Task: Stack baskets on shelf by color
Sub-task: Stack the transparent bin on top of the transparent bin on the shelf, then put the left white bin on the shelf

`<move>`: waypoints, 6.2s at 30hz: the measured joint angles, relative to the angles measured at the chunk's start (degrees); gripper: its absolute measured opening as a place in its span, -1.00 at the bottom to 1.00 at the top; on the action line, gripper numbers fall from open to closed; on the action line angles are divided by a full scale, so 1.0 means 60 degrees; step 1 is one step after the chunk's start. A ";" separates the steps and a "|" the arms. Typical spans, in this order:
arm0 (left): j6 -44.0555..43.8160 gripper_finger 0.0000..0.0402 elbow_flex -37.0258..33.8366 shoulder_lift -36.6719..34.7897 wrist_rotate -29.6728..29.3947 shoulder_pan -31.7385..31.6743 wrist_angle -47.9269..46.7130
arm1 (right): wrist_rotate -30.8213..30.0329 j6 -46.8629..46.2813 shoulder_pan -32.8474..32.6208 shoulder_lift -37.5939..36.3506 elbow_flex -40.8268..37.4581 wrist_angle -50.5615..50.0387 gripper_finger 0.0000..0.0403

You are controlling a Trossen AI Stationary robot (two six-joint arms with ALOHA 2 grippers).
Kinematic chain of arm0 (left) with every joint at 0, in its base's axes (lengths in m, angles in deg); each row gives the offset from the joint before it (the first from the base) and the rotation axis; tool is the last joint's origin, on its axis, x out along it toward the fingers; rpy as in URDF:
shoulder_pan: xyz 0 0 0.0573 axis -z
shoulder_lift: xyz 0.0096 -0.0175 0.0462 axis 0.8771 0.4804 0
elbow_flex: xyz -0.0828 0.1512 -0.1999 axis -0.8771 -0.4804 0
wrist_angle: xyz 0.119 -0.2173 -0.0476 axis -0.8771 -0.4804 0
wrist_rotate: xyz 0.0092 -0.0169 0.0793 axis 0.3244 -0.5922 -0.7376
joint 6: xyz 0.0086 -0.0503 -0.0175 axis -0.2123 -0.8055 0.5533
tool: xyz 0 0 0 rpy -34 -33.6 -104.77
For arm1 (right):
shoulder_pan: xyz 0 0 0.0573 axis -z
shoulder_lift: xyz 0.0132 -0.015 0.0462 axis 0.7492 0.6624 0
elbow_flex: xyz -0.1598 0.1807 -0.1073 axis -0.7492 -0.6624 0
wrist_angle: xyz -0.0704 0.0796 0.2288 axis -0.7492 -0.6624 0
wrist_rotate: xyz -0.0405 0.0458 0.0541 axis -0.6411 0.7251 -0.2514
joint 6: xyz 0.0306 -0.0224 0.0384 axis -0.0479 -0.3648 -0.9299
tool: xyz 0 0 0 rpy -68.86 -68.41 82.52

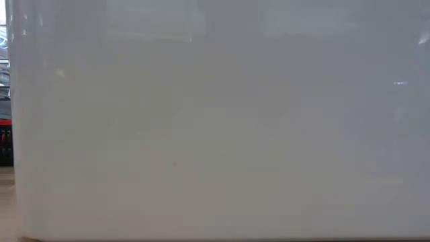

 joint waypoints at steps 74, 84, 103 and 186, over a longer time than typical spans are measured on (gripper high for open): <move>-0.3306 -0.95 -0.0210 -0.1180 0.7312 -0.5087 -0.5888 | 0.1403 -0.1447 0.0058 -0.1642 -0.3217 0.1463 -0.16; -0.4691 -0.51 -0.0210 -0.1180 0.7308 -0.5398 -0.6501 | 0.1383 -0.1923 0.0060 -0.1690 -0.3220 0.1216 -0.16; -0.4280 0.04 0.0166 -0.1825 0.5454 -0.4855 -0.6723 | 0.1329 -0.1996 0.0062 -0.1830 -0.5355 0.4054 -0.16; -2.8348 -0.38 -0.0685 0.2138 0.4462 0.6574 -0.6481 | 0.0852 -0.1512 -0.0142 -0.2986 -0.9577 0.7841 -0.16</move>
